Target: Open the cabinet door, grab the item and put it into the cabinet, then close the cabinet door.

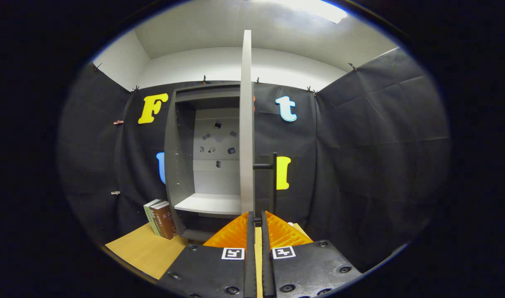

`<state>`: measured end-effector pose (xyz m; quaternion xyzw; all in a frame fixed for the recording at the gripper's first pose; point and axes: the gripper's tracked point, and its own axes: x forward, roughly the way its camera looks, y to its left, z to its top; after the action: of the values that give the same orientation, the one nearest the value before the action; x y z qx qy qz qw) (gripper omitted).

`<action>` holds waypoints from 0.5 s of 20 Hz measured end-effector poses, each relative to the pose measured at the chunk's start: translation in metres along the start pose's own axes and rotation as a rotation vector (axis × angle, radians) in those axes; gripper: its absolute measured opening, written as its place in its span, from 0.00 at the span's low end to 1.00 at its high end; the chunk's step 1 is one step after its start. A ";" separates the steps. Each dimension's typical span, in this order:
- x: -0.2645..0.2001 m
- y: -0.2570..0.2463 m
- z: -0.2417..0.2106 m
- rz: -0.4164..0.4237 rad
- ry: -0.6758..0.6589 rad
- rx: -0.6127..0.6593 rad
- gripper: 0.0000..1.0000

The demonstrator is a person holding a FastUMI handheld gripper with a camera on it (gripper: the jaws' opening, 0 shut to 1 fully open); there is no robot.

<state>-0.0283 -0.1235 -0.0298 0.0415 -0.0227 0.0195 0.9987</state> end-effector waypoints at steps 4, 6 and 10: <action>0.007 0.041 -0.009 0.081 0.008 -0.017 0.10; 0.018 0.061 -0.022 0.109 0.038 0.000 0.10; 0.046 0.093 -0.074 0.123 0.172 0.016 0.10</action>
<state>0.0169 -0.0231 -0.0936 0.0464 0.0609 0.0846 0.9935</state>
